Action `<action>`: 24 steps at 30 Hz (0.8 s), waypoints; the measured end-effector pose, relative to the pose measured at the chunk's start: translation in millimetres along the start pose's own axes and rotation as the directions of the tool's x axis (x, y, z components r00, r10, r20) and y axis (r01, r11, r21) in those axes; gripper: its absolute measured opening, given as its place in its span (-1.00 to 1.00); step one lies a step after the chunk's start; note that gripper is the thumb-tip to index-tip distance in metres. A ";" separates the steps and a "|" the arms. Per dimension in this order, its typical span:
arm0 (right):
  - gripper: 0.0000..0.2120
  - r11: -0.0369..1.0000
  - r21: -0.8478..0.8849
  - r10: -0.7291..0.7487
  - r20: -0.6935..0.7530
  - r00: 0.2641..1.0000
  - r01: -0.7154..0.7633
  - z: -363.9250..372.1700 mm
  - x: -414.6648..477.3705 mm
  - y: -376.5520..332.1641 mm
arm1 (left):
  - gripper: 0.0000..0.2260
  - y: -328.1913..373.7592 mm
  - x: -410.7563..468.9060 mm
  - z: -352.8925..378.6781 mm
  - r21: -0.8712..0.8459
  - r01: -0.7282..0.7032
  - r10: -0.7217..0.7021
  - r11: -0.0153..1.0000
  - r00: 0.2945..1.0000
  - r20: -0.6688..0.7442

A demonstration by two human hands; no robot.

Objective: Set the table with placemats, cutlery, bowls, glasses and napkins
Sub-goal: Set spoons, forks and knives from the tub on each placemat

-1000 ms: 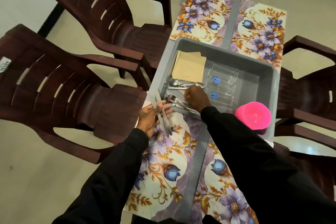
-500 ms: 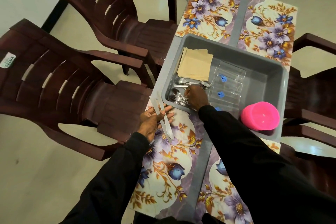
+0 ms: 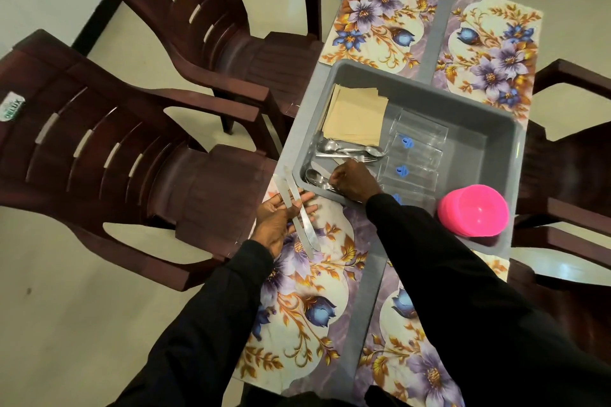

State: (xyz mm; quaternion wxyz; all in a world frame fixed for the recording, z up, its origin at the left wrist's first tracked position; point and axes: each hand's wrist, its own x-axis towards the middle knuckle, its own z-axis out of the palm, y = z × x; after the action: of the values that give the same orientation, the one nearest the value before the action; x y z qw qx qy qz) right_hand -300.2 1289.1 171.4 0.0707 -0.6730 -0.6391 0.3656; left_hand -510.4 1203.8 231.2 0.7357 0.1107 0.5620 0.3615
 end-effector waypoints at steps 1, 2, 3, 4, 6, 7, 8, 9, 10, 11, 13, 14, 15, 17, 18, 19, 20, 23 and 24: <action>-0.87 1.000 -0.010 -0.017 0.012 1.000 0.017 0.2 0.1 0.5 | -0.70 0.4 -0.3 0.6 -0.004 0.006 -0.006 1.000 1.000 0.001; -0.85 0.999 -0.028 -0.022 0.002 1.000 0.022 1.0 0.7 1.0 | -0.71 0.0 0.0 0.7 -0.005 0.010 -0.010 1.000 1.000 0.003; -0.83 0.999 -0.043 -0.020 -0.027 0.999 0.019 1.8 1.8 1.5 | -0.73 -0.5 0.3 0.7 -0.004 0.011 -0.011 1.000 1.000 0.007; -0.81 0.999 -0.050 -0.010 -0.067 0.998 0.007 2.8 3.1 1.2 | -0.73 -0.9 0.3 0.7 -0.002 0.010 -0.010 1.000 1.000 0.009; -0.88 0.998 -0.068 -0.006 -0.126 0.992 -0.003 5.1 5.0 -2.4 | -0.72 -1.5 0.7 0.4 -0.003 0.011 -0.011 1.000 1.000 0.006; -0.90 0.996 -0.088 -0.012 -0.132 0.991 0.000 6.0 5.2 -4.9 | -0.71 -2.1 0.7 0.2 -0.005 0.014 -0.014 1.000 1.000 0.004; -0.86 0.994 -0.112 -0.014 -0.126 0.992 0.000 7.3 5.2 -7.1 | -0.71 -2.1 0.6 0.1 -0.006 0.016 -0.016 1.000 1.000 0.004; -0.82 0.992 -0.129 -0.017 -0.115 0.993 0.002 8.5 4.9 -8.8 | -0.72 -2.0 0.5 0.0 -0.008 0.015 -0.015 1.000 1.000 0.006; -0.81 0.990 -0.142 -0.010 -0.115 0.993 -0.006 9.0 4.2 -9.9 | -0.73 -1.6 0.3 -0.2 -0.011 0.013 -0.013 1.000 1.000 0.006; -0.82 0.987 -0.163 -0.005 -0.134 0.991 -0.017 9.9 3.5 -10.3 | -0.74 -1.3 0.6 -0.5 -0.015 0.011 -0.011 1.000 1.000 0.006; -0.77 0.974 -0.219 0.025 -0.186 0.982 -0.066 10.3 0.4 -9.7 | -0.75 -1.0 1.3 -1.2 -0.022 0.011 -0.011 1.000 1.000 0.003; -0.70 0.964 -0.249 0.046 -0.206 0.977 -0.098 10.1 -1.5 -8.2 | -0.75 -0.7 1.2 -1.0 -0.025 0.013 -0.013 1.000 1.000 0.001; -0.62 0.952 -0.277 0.065 -0.224 0.972 -0.127 9.7 -3.4 -6.2 | -0.76 -0.4 1.4 -0.9 -0.029 0.012 -0.012 1.000 1.000 0.000; -0.55 0.937 -0.298 0.100 -0.266 0.959 -0.180 8.6 -6.2 -3.5 | -0.77 0.0 2.5 -1.6 -0.035 0.007 -0.007 0.999 1.000 0.001; -0.56 0.937 -0.291 0.109 -0.279 0.954 -0.193 7.9 -7.0 -2.6 | -0.77 -0.1 3.1 -1.9 -0.035 0.007 -0.007 0.999 1.000 -0.001; -0.59 0.940 -0.281 0.112 -0.286 0.952 -0.195 7.2 -7.4 -2.4 | -0.76 -0.6 3.8 -2.2 -0.034 0.009 -0.009 0.999 1.000 -0.004; -0.63 0.943 -0.272 0.112 -0.288 0.951 -0.193 7.2 -6.8 -2.2 | -0.74 -1.1 4.1 -2.2 -0.030 0.010 -0.010 1.000 1.000 -0.004; -0.74 0.956 -0.218 0.131 -0.283 0.950 -0.197 8.9 -6.2 -3.2 | -0.70 -3.2 4.3 -1.3 -0.022 0.015 -0.015 1.000 1.000 -0.008; -0.76 0.958 -0.206 0.137 -0.279 0.951 -0.198 9.9 -5.5 -3.2 | -0.69 -3.7 3.7 -0.8 -0.020 0.017 -0.017 1.000 1.000 -0.007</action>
State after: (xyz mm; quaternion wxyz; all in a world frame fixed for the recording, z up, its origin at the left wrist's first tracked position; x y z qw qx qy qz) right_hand -308.1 1280.9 168.3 0.0442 -0.7710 -0.6025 0.2014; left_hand -509.3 1203.3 226.0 0.7377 0.0972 0.5620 0.3613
